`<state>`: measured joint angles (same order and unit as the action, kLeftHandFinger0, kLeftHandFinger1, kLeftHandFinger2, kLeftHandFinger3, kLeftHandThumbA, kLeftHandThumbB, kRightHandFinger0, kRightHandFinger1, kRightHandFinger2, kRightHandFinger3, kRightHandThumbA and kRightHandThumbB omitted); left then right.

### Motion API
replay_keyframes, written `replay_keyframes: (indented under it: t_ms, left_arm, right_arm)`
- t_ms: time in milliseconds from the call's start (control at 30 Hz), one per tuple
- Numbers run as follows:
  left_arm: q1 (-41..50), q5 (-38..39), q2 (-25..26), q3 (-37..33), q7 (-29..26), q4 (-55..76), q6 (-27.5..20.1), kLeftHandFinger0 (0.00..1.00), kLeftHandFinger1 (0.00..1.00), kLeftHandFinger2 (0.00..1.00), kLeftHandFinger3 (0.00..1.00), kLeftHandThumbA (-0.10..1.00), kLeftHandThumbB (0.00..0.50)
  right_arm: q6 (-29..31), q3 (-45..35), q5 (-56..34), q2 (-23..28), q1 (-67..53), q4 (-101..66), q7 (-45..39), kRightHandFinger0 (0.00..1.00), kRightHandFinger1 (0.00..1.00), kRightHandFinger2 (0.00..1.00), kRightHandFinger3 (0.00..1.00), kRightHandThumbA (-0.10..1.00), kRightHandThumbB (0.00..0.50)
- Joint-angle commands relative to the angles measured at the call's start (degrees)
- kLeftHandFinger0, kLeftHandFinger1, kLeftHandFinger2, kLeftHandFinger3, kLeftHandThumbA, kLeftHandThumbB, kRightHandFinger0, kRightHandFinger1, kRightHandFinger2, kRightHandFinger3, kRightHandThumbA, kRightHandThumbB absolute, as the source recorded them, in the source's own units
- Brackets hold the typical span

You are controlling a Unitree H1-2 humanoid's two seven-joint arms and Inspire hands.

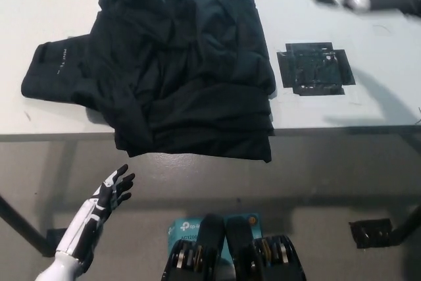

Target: The robot grabs the right edges of the black jacket on the table, and folds it in half

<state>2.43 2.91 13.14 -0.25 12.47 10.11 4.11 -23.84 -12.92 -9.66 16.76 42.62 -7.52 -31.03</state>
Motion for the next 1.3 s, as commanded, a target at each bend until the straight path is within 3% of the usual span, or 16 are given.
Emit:
replay_keyframes:
  t_ms: [0,333,467,633,733,833,900,1267]
  left_arm:
    - [-4.4,3.0,1.0,3.6,-1.2,-1.9,-2.6,1.00,1.00,1.00,1.00,1.00,0.277]
    - [-5.0,2.7,0.7,4.0,-0.1,-1.3,-3.2,1.00,1.00,1.00,1.00,1.00,0.279]
    - [-3.4,2.7,-0.1,3.5,0.2,-0.8,-3.8,1.00,1.00,1.00,1.00,1.00,0.289]
    - [-1.2,3.1,-0.9,3.4,0.1,-0.2,-3.6,1.00,1.00,1.00,1.00,1.00,0.297]
    - [0.4,2.8,-0.6,3.6,0.2,1.1,-3.1,1.00,1.00,1.00,1.00,1.00,0.283]
    - [0.7,2.4,-0.9,3.0,0.2,0.8,-3.7,1.00,1.00,1.00,1.00,1.00,0.284]
    - [0.8,2.0,-0.9,2.8,0.2,0.8,-3.9,1.00,1.00,1.00,1.00,1.00,0.292]
    - [1.5,1.9,-1.5,2.8,-0.6,-0.1,-3.0,1.00,1.00,1.00,1.00,1.00,0.286]
  right_arm:
    - [-3.1,-13.4,-21.2,-0.7,-9.8,-28.4,8.6,1.00,1.00,1.00,1.00,1.00,0.341]
    - [6.4,-4.2,-11.7,-13.3,-26.9,-18.8,6.3,1.00,1.00,1.00,1.00,1.00,0.289]
    - [13.6,-3.1,-8.5,-16.8,-32.4,-9.8,7.5,1.00,1.00,1.00,1.00,1.00,0.233]
    - [19.5,-1.4,-5.4,-17.3,-34.9,3.4,8.0,1.00,1.00,1.00,1.00,1.00,0.232]
    - [23.6,0.9,-3.1,-16.2,-36.5,6.7,7.2,1.00,1.00,1.00,1.00,1.00,0.187]
    - [23.9,1.8,-2.4,-14.9,-37.5,7.4,7.6,1.00,1.00,1.00,1.00,1.00,0.161]
    - [25.2,2.3,-2.5,-14.6,-38.0,8.4,7.8,1.00,1.00,1.00,1.00,1.00,0.190]
    - [28.1,5.1,-3.1,-13.3,-39.3,11.5,8.7,1.00,1.00,1.00,1.00,1.00,0.187]
